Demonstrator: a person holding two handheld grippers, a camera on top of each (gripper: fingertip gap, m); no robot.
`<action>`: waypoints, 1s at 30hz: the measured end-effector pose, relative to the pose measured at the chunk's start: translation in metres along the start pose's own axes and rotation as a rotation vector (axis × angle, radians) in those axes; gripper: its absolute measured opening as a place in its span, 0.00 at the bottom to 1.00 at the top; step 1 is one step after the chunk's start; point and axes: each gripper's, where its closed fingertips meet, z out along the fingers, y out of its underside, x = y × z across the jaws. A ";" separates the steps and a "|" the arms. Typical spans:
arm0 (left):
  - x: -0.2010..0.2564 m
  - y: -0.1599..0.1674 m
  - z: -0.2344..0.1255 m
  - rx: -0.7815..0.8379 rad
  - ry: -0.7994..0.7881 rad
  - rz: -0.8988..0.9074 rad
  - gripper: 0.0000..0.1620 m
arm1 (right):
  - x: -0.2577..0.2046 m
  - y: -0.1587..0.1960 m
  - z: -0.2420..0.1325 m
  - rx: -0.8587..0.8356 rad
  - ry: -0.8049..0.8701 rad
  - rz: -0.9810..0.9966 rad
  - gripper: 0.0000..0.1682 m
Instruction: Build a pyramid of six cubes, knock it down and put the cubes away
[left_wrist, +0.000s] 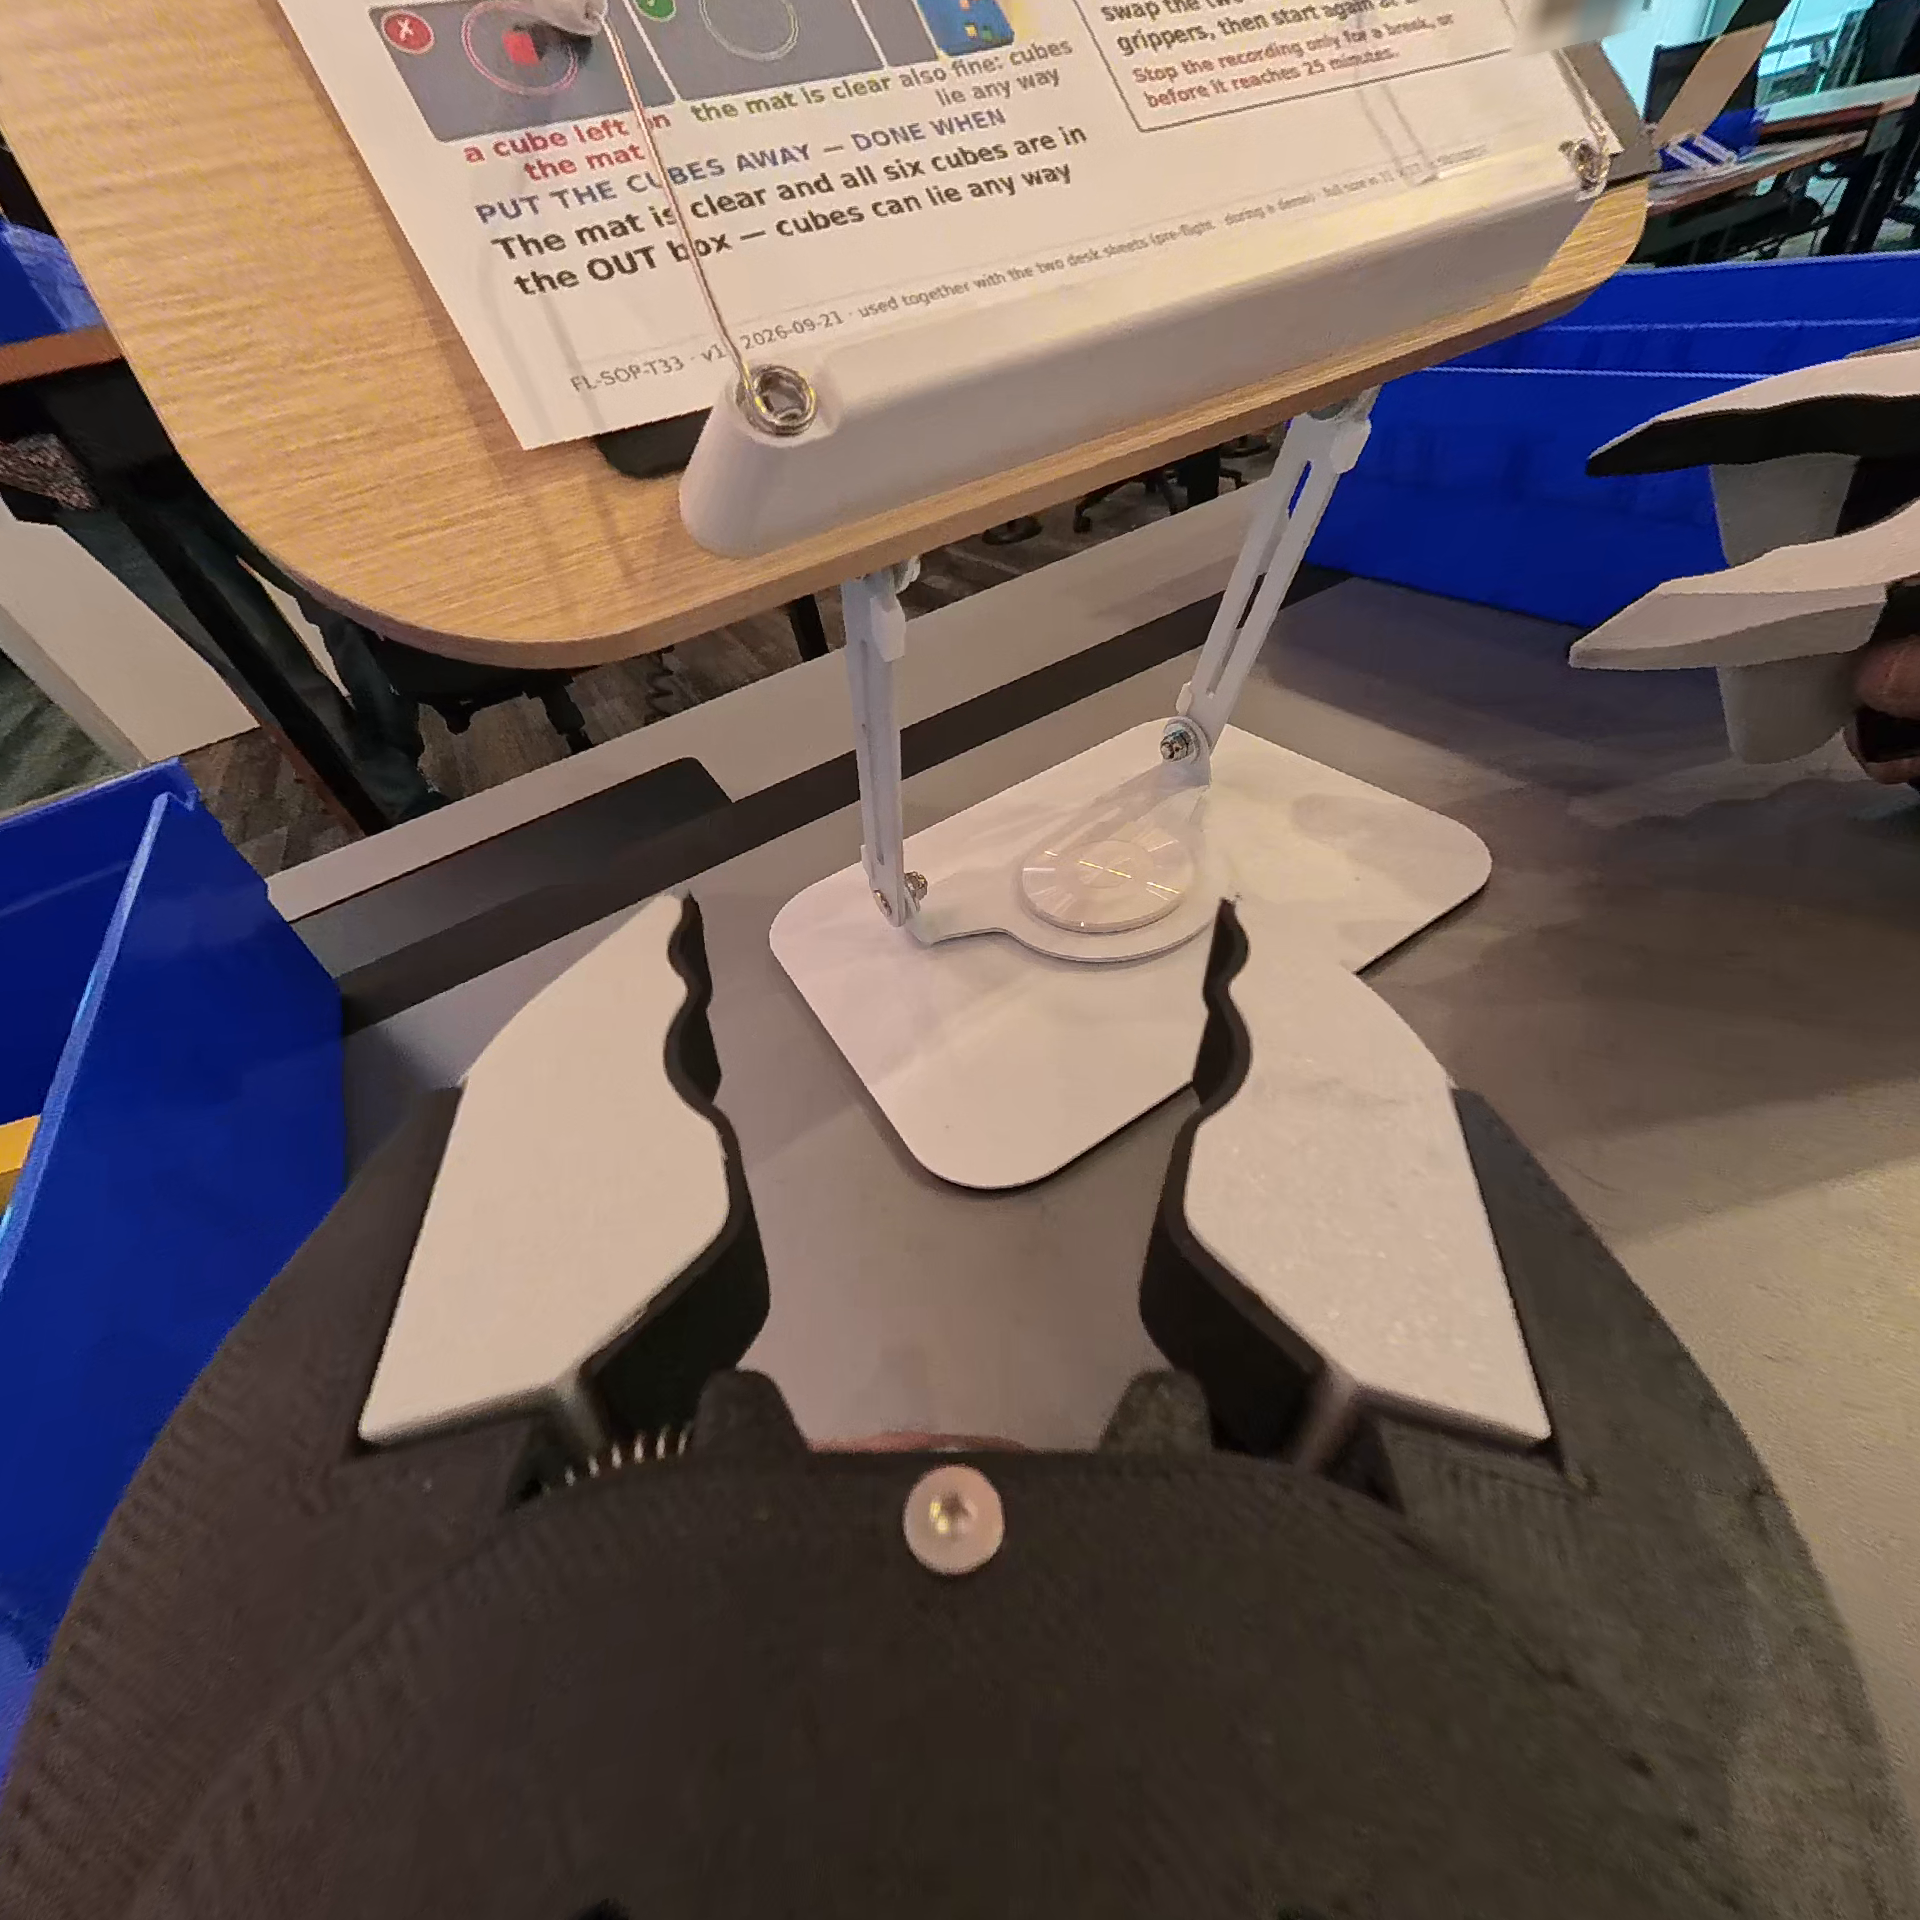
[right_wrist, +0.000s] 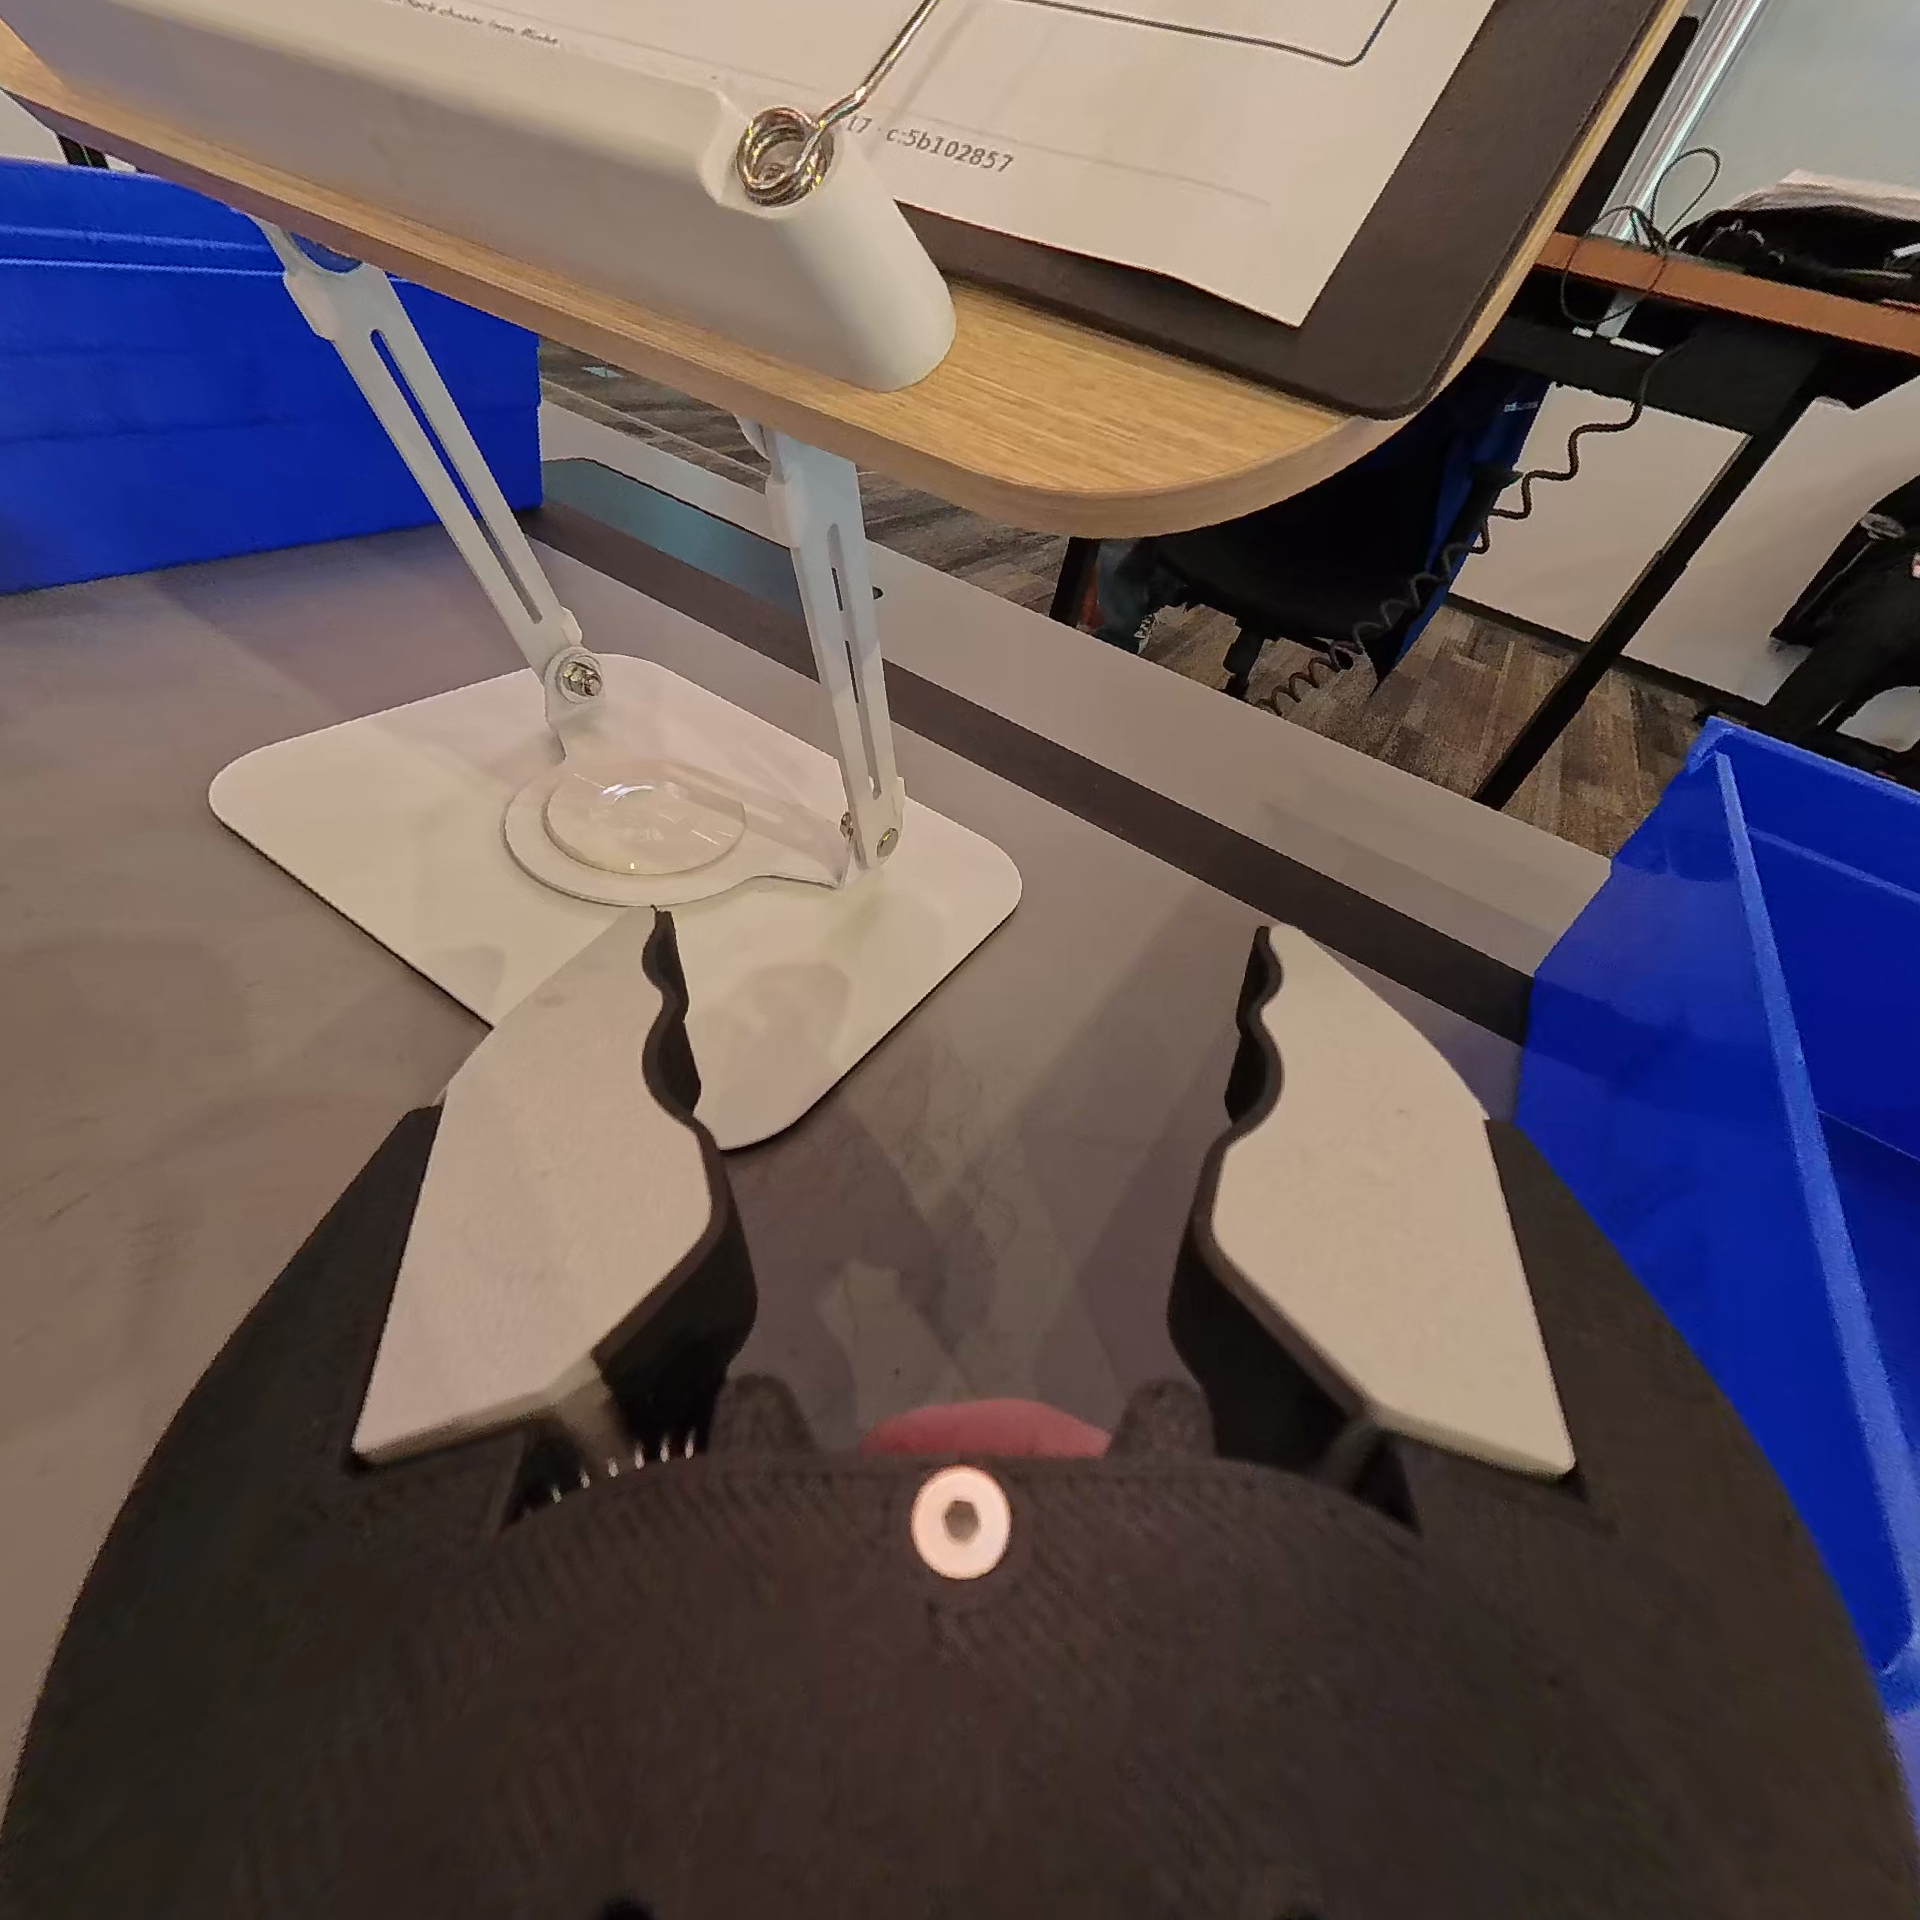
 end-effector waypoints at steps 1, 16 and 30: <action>0.000 0.001 0.001 -0.006 0.002 -0.005 0.56 | 0.000 0.000 0.000 0.000 0.001 -0.001 0.60; -0.001 0.008 0.003 -0.038 -0.003 -0.017 0.59 | 0.006 -0.001 -0.005 0.007 0.024 0.002 0.61; 0.001 0.010 0.006 -0.049 0.008 -0.015 0.59 | 0.005 0.000 -0.005 0.007 0.016 0.018 0.60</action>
